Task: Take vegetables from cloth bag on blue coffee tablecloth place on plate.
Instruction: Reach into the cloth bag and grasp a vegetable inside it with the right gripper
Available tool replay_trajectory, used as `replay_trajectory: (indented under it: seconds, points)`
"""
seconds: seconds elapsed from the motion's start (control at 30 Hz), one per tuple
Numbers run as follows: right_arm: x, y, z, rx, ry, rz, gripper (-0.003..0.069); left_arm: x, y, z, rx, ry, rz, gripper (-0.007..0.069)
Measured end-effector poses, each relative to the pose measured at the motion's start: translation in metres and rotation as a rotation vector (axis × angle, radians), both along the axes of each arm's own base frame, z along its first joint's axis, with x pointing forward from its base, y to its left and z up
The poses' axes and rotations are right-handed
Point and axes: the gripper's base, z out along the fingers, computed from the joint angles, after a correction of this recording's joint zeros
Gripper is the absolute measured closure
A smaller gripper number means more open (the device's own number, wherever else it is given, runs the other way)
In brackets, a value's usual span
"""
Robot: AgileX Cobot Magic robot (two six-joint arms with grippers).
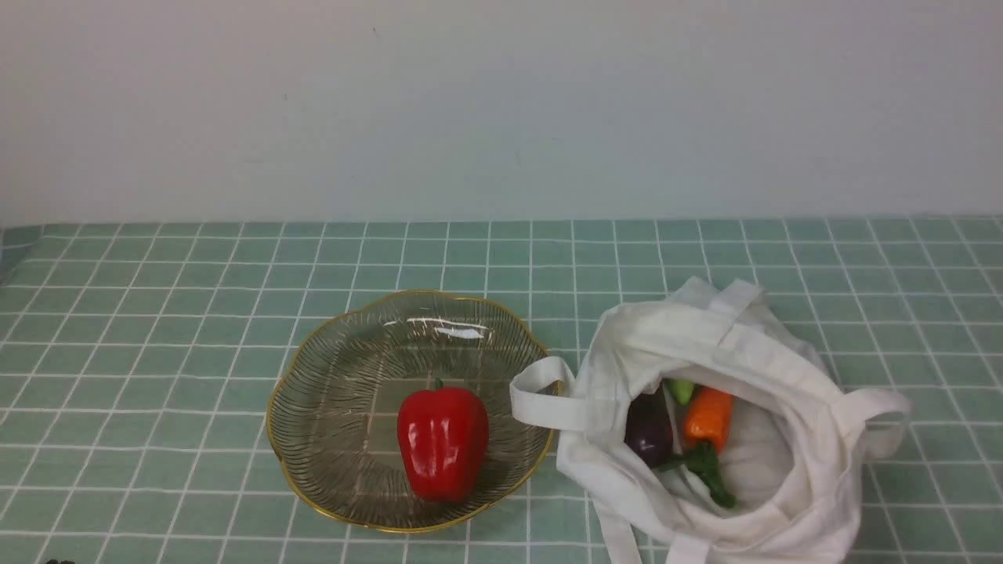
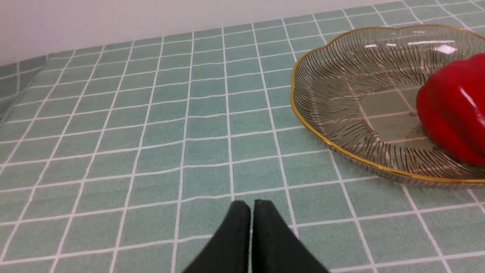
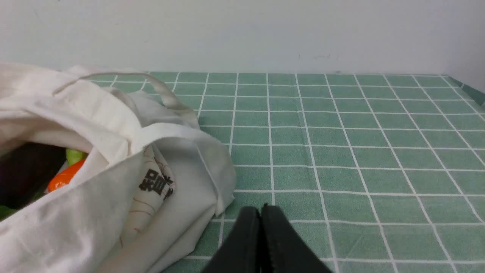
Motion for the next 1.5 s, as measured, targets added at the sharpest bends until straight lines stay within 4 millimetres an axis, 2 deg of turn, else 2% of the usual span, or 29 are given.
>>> replay_trajectory:
  seconds: [0.8, 0.9, 1.03, 1.13, 1.27, 1.43, 1.5]
  points:
    - [0.0, 0.0, 0.001, 0.018, -0.013, 0.002, 0.0669, 0.0, 0.0, 0.0, 0.0, 0.0, 0.0, 0.0632]
    - [0.002, 0.003, 0.004, 0.167, -0.078, 0.001, 0.0669, 0.0, 0.0, 0.0, 0.0, 0.0, 0.0, 0.0632]
    - [0.003, 0.003, 0.02, 0.568, -0.275, -0.025, 0.0669, 0.0, 0.0, 0.0, 0.0, 0.0, 0.0, 0.0632]
    - [0.002, 0.0, 0.027, 0.758, -0.357, -0.048, 0.0669, 0.0, 0.0, 0.0, 0.0, 0.0, 0.0, 0.0632]
    - [0.002, -0.003, 0.031, 0.854, -0.414, -0.067, 0.0669, 0.0, 0.0, 0.0, 0.0, 0.0, 0.0, 0.0632]
    - [0.0, -0.005, 0.038, 0.889, -0.468, -0.072, 0.0669, 0.0, 0.0, 0.0, 0.0, 0.0, 0.0, 0.0632]
    - [-0.004, 0.0, 0.064, 0.852, -0.457, -0.002, 0.0669, 0.0, 0.0, 0.0, 0.0, 0.0, 0.0, 0.0632]
